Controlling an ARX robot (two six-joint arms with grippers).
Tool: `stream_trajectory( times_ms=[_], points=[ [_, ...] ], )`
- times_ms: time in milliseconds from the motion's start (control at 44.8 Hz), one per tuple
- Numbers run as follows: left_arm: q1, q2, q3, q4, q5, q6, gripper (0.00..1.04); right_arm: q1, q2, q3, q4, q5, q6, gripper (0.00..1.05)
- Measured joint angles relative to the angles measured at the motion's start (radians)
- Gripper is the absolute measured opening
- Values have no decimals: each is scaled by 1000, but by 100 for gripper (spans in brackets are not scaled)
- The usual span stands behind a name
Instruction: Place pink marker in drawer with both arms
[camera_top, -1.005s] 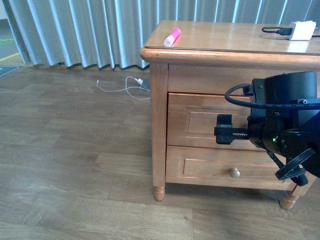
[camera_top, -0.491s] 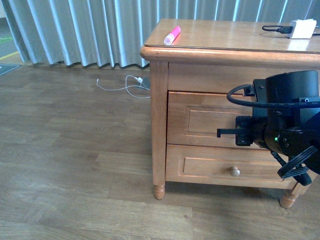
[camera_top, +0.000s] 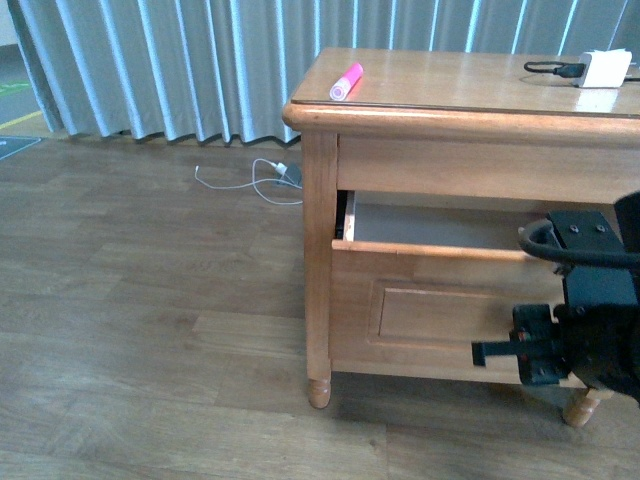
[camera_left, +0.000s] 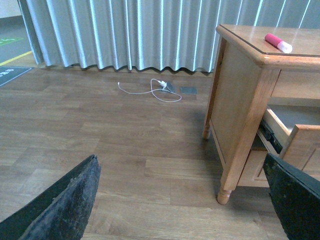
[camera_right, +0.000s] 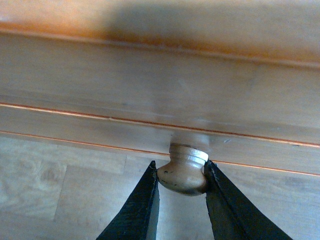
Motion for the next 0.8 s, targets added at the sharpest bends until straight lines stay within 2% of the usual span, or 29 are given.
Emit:
stream_trajectory(
  times_ms=[268,357,447,648,804],
  points=[
    [0,0,0,0,0,0,99,10,-220,-241,-36,-72,-33,22],
    [0,0,0,0,0,0,99,11,-284,-296,-42,-83,-11,42],
    [0,0,0,0,0,0,99,14,-349,-328,-69,-102,6,55],
    [0,0,0,0,0,0,99,-8,-730,-410,-287,-178,54,98],
    [0,0,0,0,0,0,99,-134,-1062,-423,-500,-278,45,96]
  ],
)
